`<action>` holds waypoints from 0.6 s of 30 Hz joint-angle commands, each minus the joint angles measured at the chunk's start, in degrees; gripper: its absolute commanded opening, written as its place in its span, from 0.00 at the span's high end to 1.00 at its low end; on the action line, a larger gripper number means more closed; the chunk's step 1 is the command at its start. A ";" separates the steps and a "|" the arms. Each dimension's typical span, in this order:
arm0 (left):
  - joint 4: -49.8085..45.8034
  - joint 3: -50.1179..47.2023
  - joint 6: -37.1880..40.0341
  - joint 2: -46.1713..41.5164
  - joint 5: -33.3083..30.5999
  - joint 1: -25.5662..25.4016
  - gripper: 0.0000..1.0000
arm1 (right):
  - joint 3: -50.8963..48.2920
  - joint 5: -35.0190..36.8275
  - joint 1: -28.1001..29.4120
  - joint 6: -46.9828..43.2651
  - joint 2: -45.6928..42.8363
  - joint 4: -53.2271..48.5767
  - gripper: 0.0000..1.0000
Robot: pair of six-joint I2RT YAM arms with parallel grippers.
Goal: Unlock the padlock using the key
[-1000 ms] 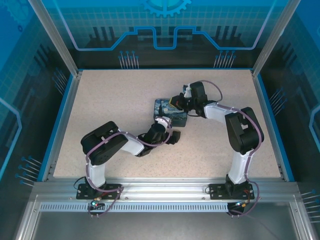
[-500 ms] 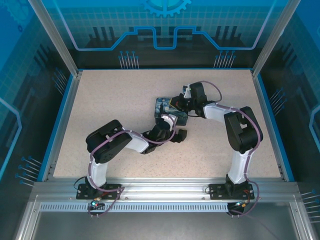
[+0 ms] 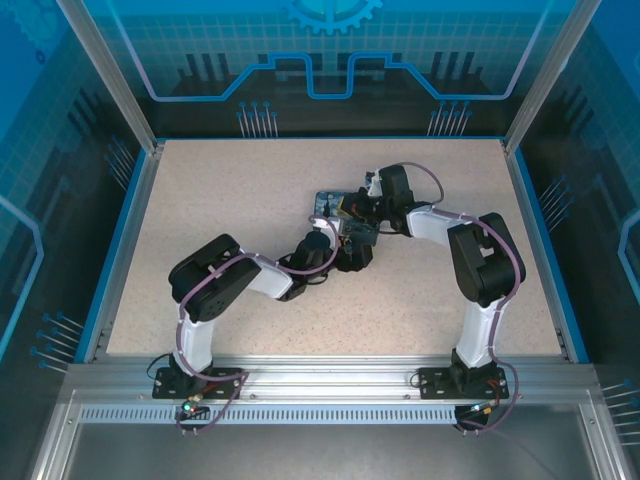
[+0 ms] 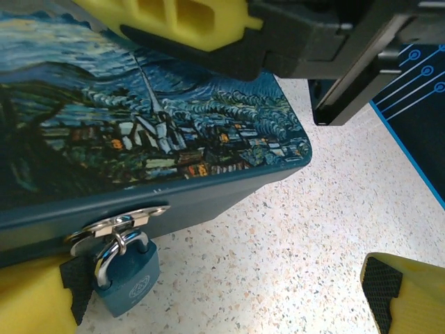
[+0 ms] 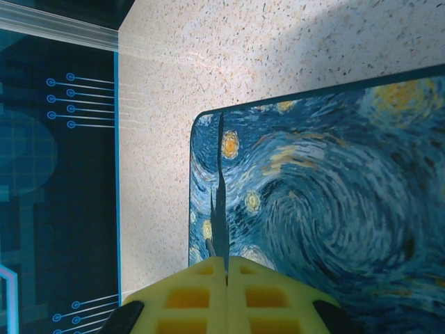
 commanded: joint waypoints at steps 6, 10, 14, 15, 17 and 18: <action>1.84 1.60 -2.32 3.26 3.44 0.00 0.01 | -0.29 -1.56 -0.01 -0.40 1.33 1.81 1.00; 3.12 1.33 -2.79 3.99 3.31 -0.01 0.01 | -0.51 -1.71 -0.02 -0.37 1.51 2.14 1.00; 4.91 1.56 -3.62 3.91 4.11 0.00 0.01 | -0.60 -1.73 -0.06 -0.30 1.68 2.29 1.00; 5.52 1.51 -4.02 3.83 4.22 0.05 0.02 | -0.60 -1.71 -0.07 -0.30 1.71 2.25 1.00; 6.73 1.48 -5.14 3.71 4.22 -0.02 0.03 | -0.69 -1.74 -0.01 -0.31 1.76 2.34 1.00; 7.72 1.35 -5.94 3.73 4.09 0.04 0.05 | -0.60 -1.77 -0.04 -0.27 1.78 2.35 1.00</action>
